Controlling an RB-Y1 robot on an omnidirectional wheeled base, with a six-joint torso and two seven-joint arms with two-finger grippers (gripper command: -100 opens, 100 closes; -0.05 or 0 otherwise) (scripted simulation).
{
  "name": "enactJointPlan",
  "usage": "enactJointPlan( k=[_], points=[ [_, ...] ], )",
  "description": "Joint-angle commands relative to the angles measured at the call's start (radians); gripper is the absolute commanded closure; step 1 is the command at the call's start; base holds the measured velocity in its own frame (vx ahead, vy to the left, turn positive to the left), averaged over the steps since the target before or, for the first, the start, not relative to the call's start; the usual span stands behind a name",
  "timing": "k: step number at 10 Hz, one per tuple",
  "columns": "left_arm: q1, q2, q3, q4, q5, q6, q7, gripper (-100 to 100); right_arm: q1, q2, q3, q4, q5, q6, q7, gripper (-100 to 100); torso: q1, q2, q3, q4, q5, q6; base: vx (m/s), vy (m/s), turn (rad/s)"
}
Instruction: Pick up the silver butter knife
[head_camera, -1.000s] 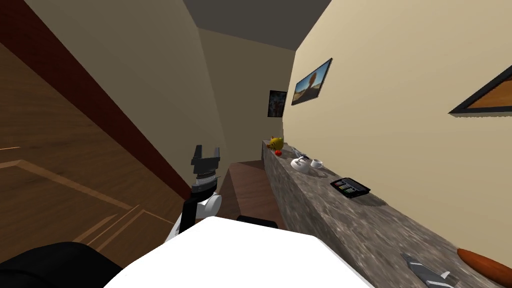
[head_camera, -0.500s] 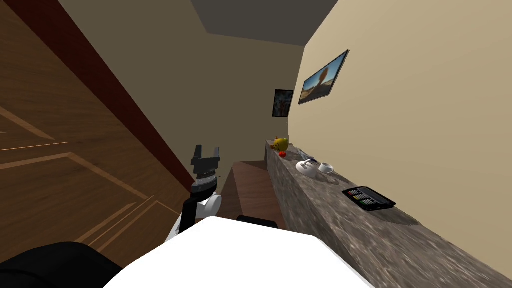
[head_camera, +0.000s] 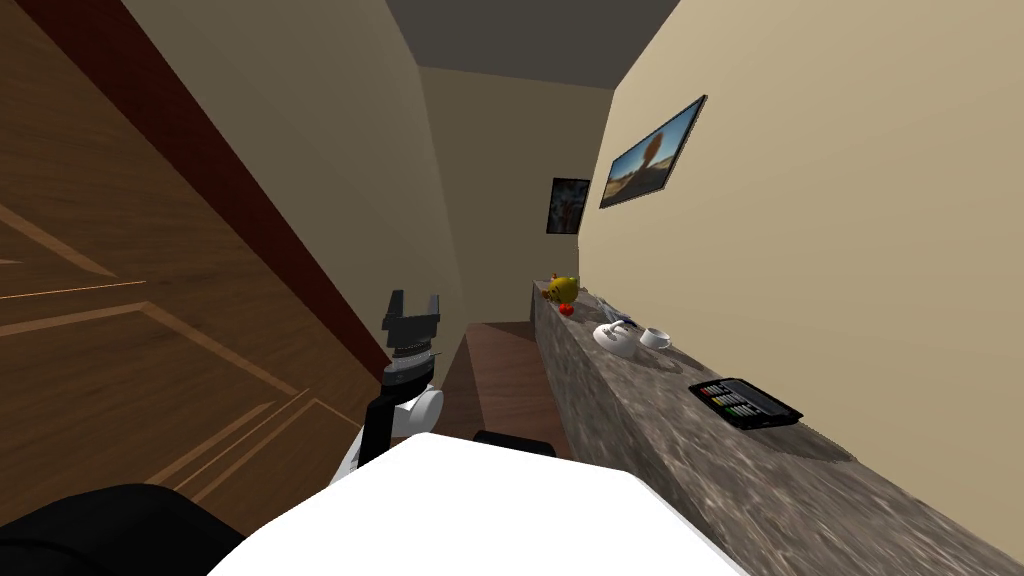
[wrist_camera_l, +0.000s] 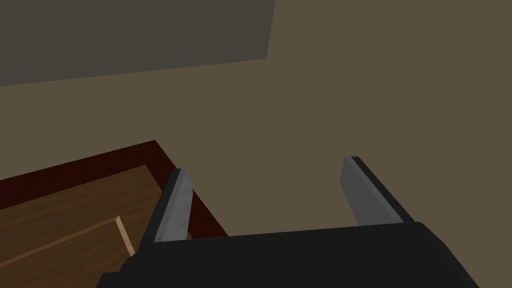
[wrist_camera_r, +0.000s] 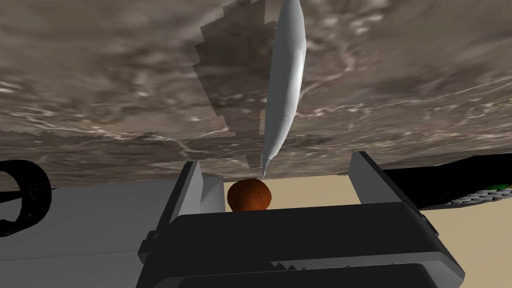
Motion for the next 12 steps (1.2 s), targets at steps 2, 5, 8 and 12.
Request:
enactJointPlan(
  k=[2,5,8,12],
  points=[
    [0.0,0.0,0.0,0.0,0.0,0.0,0.0,0,-0.004,0.0,0.008,0.018,0.009,-0.016,-0.006,-100,-0.001,0.0,0.0,0.0,0.0,0.0,0.003,-0.05,0.009],
    [0.0,0.0,0.0,0.0,0.0,0.0,0.0,0,-0.002,-0.001,0.008,0.021,0.011,-0.018,-0.007,100,0.003,0.0,0.001,0.001,0.0,-0.001,-0.001,-0.003,-0.004],
    [0.0,0.0,0.0,0.0,0.0,0.0,0.0,0,-0.004,0.0,0.009,0.02,0.01,-0.019,-0.008,0,0.003,0.0,0.0,0.0,0.0,0.0,0.0,0.0,0.0],
    [0.0,0.0,0.0,0.0,0.0,0.0,0.0,0,0.007,0.003,-0.01,-0.026,-0.01,0.016,0.007,0,0.007,0.001,0.001,0.0,0.001,0.0,-0.005,0.045,-0.01]
  ],
)
